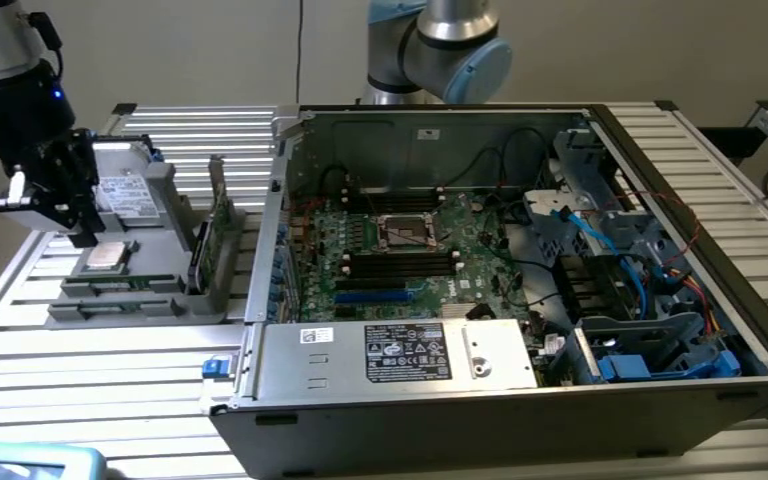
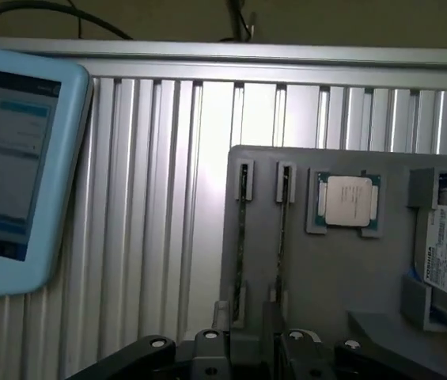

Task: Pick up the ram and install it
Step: 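Pick up the ram and move it above insertion slot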

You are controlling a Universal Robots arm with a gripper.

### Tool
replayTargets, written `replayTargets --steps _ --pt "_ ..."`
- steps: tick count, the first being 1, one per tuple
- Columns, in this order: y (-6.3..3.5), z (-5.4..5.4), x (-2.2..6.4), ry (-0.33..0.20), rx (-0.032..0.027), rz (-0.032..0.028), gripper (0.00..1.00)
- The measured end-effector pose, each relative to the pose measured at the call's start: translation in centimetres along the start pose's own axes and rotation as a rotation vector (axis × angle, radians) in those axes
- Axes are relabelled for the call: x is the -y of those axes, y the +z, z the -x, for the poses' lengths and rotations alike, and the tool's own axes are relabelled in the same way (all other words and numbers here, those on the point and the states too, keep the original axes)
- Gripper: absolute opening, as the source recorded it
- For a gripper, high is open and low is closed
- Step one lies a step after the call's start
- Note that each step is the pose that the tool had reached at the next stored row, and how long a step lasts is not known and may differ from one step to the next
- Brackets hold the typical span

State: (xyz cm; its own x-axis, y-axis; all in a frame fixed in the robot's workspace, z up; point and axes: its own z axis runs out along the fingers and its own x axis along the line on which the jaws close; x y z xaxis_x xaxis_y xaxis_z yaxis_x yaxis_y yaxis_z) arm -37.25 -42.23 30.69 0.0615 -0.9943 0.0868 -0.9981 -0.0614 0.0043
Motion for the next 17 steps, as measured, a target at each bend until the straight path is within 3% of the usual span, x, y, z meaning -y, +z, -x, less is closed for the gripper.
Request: replayTargets --steps 3,9,14,17 --pt "0.55 -0.1 -0.41 -0.011 0.0014 0.0007 0.31" --pt "1.67 -0.2 -2.46 -0.012 0.0015 0.0019 0.31" --pt "2.72 -1.8 -2.58 -0.018 0.0059 0.0126 0.31" --pt "3.32 -2.1 -2.54 -0.032 0.0061 0.012 0.31"
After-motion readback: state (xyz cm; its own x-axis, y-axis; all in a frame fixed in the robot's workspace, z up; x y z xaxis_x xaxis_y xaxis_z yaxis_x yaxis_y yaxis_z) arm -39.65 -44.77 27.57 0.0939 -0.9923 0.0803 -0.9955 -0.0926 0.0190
